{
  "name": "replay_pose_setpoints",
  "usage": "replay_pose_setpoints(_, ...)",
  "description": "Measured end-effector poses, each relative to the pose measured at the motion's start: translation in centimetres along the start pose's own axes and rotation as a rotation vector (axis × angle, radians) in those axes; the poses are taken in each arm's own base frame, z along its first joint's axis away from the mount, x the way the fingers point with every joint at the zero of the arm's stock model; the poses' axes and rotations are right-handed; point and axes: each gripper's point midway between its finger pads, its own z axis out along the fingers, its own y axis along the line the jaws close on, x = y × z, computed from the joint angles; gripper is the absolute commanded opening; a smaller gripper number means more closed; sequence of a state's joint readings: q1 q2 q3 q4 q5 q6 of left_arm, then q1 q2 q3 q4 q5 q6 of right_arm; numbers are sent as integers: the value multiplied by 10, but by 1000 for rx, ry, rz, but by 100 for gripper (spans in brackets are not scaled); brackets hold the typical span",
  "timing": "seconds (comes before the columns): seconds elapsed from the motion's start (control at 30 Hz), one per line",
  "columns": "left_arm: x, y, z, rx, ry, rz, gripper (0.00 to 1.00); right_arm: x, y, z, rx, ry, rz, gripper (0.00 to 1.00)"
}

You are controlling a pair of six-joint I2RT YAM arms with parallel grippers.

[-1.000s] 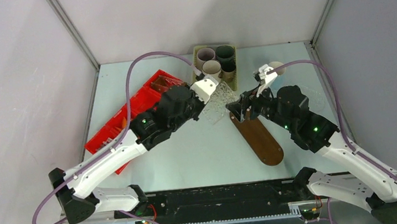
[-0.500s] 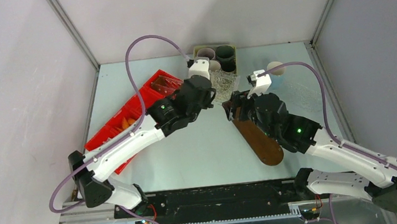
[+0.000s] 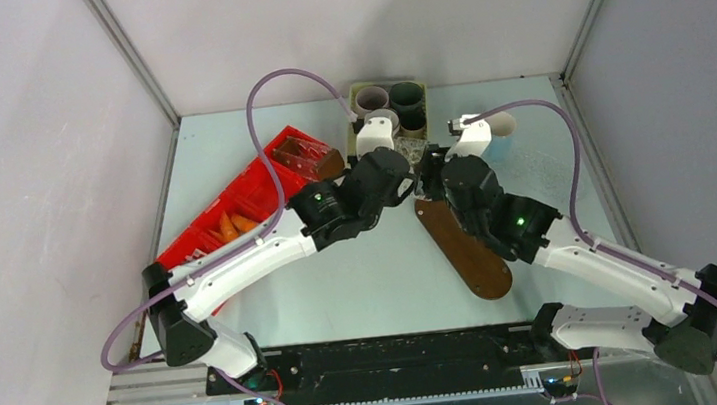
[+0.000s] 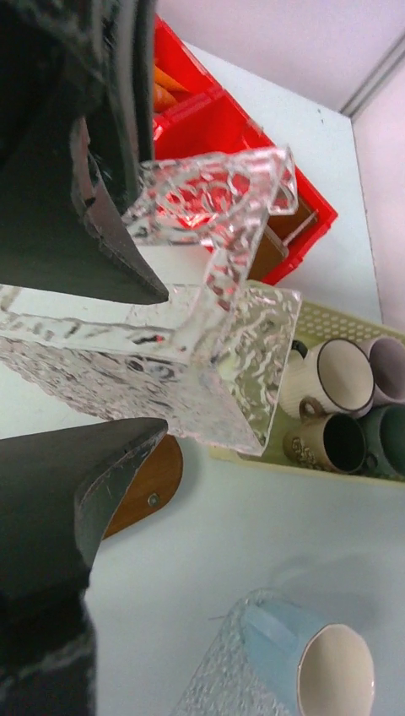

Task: Prepare toiletry sets of a toothbrush and toothpaste on the tray
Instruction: Adjust the toothpaste holder.

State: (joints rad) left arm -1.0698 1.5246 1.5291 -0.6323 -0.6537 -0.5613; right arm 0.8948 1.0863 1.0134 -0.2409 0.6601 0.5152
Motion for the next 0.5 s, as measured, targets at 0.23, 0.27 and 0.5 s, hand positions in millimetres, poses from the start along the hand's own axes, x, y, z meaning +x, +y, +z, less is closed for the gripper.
replay_pose_setpoints(0.23, 1, -6, -4, -3, -14, -17, 8, 11, -15, 15, 101, 41, -29, 7)
replay_pose_setpoints(0.27, 2, -9, -5, 6, -16, -20, 13, 12, -18, 17, 119, 46, -36, 2)
replay_pose_setpoints(0.5, 7, -15, -11, 63, -26, -37, 65, 18, -34, 18, 154, 98, -96, 0)
